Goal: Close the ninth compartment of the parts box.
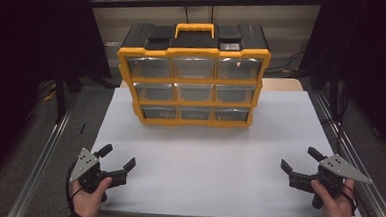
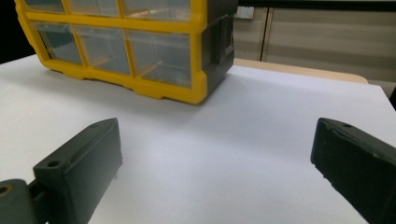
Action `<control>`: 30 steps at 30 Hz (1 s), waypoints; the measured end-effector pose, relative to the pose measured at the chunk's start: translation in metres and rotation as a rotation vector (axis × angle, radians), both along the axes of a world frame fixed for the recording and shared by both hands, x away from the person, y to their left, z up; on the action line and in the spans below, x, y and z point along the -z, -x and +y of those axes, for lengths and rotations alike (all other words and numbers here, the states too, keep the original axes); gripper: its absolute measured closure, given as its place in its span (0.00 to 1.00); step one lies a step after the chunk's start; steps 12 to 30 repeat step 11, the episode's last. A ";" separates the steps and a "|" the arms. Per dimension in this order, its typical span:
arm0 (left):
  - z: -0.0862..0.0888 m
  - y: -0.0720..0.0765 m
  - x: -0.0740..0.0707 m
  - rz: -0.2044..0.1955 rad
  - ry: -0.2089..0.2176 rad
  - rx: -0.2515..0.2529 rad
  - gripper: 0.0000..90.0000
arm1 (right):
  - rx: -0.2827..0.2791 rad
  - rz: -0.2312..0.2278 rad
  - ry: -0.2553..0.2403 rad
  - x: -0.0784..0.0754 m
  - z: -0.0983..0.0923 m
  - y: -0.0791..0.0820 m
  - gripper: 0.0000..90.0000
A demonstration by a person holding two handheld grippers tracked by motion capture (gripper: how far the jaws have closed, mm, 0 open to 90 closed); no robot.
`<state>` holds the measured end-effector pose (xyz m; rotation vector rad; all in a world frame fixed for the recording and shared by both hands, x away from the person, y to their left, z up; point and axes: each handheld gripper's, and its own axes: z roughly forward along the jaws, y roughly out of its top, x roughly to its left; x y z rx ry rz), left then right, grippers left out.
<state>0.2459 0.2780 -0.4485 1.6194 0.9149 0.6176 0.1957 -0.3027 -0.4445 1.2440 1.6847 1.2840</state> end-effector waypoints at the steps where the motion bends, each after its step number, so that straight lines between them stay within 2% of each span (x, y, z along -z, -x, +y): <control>1: -0.001 0.001 0.001 0.005 0.017 -0.005 0.04 | -0.003 0.001 -0.002 0.000 0.000 0.001 0.02; 3: -0.001 0.003 0.001 0.012 -0.001 -0.003 0.04 | -0.004 -0.005 -0.009 -0.001 0.000 0.003 0.02; 5: -0.002 0.003 0.000 0.002 0.003 0.000 0.04 | -0.003 -0.007 -0.006 0.000 -0.001 0.004 0.02; 11: 0.000 0.001 0.000 0.006 -0.004 0.000 0.04 | -0.006 -0.007 -0.003 0.000 0.002 -0.001 0.02; 30: 0.000 0.001 0.000 0.006 -0.004 0.000 0.04 | -0.006 -0.007 -0.003 0.000 0.002 -0.001 0.02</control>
